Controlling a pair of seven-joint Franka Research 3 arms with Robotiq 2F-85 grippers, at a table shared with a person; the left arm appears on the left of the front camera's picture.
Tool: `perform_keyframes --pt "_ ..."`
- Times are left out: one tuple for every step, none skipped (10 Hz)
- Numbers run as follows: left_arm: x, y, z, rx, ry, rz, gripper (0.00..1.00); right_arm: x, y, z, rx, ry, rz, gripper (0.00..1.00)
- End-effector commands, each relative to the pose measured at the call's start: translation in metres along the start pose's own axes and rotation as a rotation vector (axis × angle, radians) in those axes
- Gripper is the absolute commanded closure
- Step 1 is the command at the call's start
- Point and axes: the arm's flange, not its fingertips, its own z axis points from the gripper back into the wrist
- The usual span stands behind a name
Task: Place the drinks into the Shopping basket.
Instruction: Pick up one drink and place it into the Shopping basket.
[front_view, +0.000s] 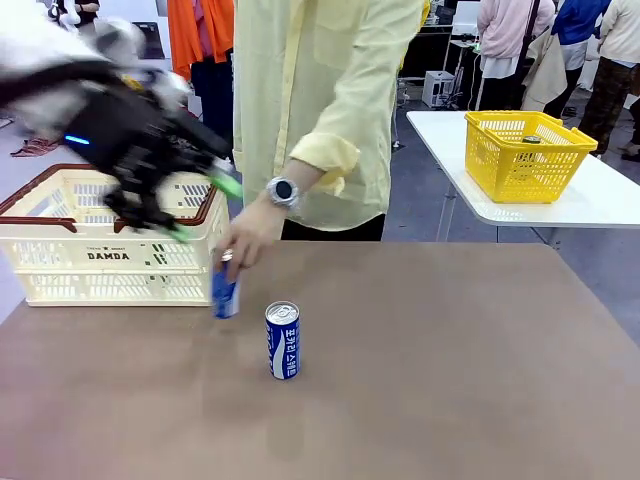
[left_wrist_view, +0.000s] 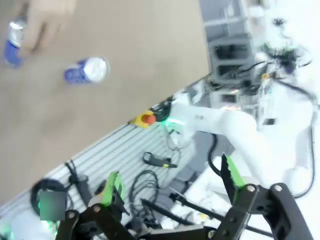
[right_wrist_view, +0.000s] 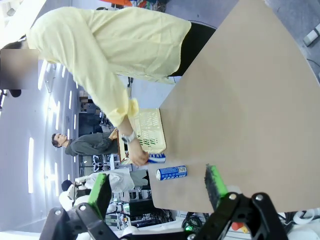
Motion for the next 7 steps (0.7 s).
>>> perform_keyframes --pt "-0.044 0.077 0.103 -0.082 -0.129 0.133 0.0 0.001 0.002 0.0 0.019 -0.001 0.015 0.0" --pt "-0.06 0.108 0.134 -0.159 -0.202 0.152 0.0 0.001 0.002 0.0 0.019 -0.001 0.015 0.0" --pt "-0.075 0.141 0.157 -0.215 -0.273 0.207 0.0 0.001 0.002 0.0 0.019 -0.001 0.015 0.0" --pt "-0.09 0.179 0.168 -0.284 -0.327 0.235 0.0 0.001 0.002 0.0 0.019 -0.001 0.015 0.0" --pt "-0.11 0.221 0.174 -0.398 -0.383 0.283 0.0 0.001 0.002 0.0 0.019 -0.001 0.015 0.0" --pt "-0.128 0.249 0.174 -0.475 -0.434 0.3 0.0 0.001 0.002 0.0 0.019 -0.001 0.015 0.0" --pt "-0.149 0.266 0.175 -0.522 -0.488 0.294 0.0 0.001 0.002 0.0 0.019 -0.001 0.015 0.0"
